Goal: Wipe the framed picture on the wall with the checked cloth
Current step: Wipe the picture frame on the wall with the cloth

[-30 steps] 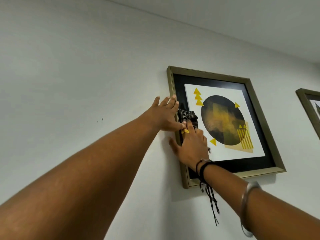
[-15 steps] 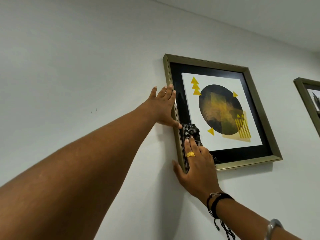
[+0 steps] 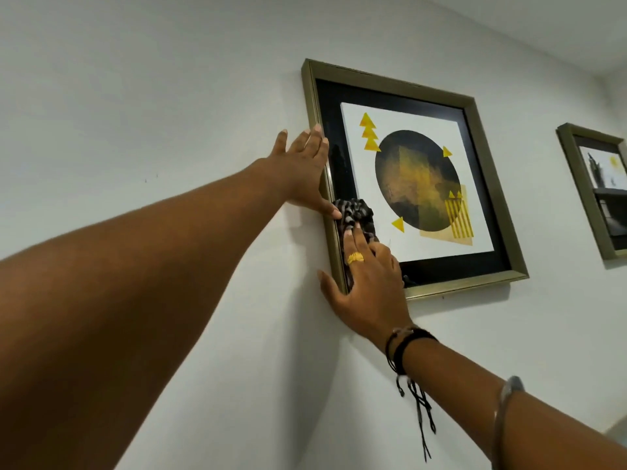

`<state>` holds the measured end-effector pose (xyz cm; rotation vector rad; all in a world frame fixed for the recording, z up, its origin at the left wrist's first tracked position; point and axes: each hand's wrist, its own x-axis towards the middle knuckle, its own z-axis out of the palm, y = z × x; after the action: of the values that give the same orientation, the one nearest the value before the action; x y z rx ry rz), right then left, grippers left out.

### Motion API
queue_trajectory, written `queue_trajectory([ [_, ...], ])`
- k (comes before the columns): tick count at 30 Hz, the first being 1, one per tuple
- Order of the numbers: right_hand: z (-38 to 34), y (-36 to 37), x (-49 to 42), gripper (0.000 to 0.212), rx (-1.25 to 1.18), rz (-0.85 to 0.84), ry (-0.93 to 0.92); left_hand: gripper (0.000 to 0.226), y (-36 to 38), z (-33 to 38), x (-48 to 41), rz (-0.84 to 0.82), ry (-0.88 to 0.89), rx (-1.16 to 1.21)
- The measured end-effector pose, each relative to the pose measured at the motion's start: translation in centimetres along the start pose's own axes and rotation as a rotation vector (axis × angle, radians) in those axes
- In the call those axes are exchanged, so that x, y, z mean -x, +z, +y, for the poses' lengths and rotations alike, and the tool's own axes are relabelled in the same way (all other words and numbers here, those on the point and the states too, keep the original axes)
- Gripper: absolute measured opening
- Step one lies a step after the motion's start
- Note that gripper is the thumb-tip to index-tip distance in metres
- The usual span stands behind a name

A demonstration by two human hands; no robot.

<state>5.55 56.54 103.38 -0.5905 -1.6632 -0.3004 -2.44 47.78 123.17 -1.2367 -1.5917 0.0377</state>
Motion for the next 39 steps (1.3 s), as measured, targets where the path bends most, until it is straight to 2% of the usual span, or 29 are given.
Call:
queue_trajectory([
  [8,4.6,-0.6,4.8,0.058,0.070,-0.042,-0.207,0.131,-0.2,-0.1,0.1,-0.009,-0.001,0.001],
  [13,7.2,-0.6,6.0,0.056,0.132,-0.016,-0.247,0.133,-0.4,0.1,0.1,-0.008,-0.012,-0.013],
  [21,12.5,-0.4,4.6,0.063,0.167,0.002,0.188,0.132,-0.5,0.2,-0.1,-0.028,-0.024,0.001],
  [23,14.3,-0.8,3.5,0.072,0.172,-0.030,0.346,0.132,-0.4,0.2,-0.1,-0.031,-0.024,0.008],
  [26,16.2,-1.3,1.5,0.087,0.056,-0.072,0.560,0.132,-0.2,0.2,0.0,-0.031,-0.024,0.018],
  [30,15.6,-1.5,0.3,0.098,-0.026,-0.091,0.672,0.133,-0.3,0.4,0.0,-0.029,-0.028,0.029],
  [33,12.4,-1.4,1.5,0.092,-0.076,-0.027,0.623,0.134,-0.2,0.5,-0.1,-0.021,-0.030,0.035],
  [39,1.5,-1.0,5.6,0.074,-0.202,-0.019,0.288,0.136,-0.2,0.5,-0.4,-0.026,-0.039,0.034],
])
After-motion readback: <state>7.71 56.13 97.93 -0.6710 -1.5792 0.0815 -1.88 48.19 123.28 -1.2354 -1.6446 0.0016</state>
